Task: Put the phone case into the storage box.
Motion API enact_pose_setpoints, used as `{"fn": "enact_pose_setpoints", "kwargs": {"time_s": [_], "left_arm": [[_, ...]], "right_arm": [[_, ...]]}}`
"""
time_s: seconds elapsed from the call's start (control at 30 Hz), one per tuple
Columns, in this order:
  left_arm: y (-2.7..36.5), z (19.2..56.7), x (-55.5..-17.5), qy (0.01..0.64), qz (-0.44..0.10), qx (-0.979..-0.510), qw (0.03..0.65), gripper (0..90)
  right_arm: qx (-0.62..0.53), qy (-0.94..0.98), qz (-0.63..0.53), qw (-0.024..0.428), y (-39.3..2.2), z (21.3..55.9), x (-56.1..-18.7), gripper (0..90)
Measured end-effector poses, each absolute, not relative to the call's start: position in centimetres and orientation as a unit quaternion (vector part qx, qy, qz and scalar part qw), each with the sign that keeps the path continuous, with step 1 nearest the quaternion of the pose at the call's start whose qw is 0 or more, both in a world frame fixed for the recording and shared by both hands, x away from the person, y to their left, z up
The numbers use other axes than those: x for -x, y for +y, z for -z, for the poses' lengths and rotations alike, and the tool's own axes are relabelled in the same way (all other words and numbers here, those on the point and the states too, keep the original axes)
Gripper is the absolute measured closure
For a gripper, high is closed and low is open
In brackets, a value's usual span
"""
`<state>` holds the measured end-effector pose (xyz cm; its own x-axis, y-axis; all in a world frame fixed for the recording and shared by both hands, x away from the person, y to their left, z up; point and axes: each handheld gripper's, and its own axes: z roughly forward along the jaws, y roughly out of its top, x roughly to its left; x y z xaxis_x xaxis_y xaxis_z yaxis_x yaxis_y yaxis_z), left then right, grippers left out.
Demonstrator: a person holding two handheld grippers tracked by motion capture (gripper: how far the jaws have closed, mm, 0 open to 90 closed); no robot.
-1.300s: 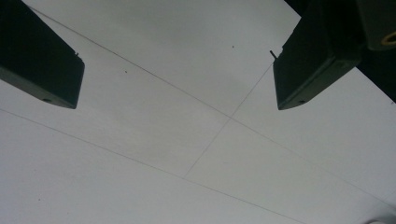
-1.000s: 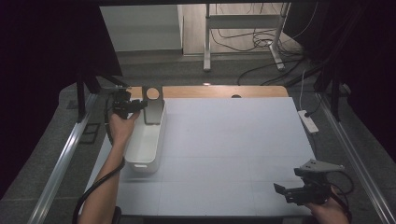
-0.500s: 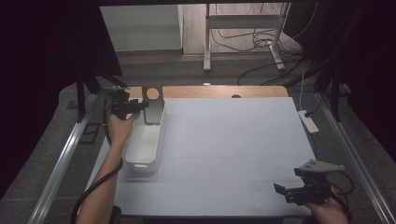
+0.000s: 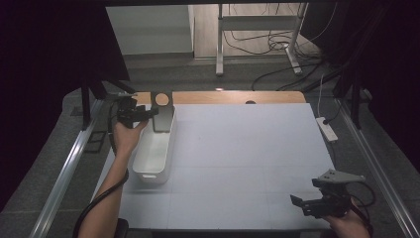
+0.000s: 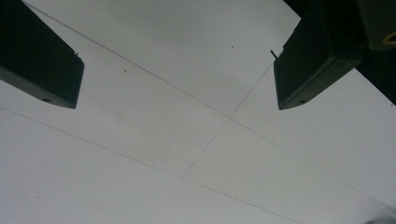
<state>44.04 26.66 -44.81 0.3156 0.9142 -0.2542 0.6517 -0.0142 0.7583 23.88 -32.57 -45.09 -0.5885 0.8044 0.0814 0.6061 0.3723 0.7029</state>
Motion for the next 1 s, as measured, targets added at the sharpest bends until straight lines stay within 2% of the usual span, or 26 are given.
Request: {"fn": "enact_pose_setpoints", "kwargs": {"time_s": [1.0], "left_arm": [[25.7, 44.0, -42.9, 0.527, -0.155, -0.721, 0.423, 17.3]], "right_arm": [[-0.431, 0.817, -0.356, 0.141, -32.5, 45.1, -23.8, 2.1]]}}
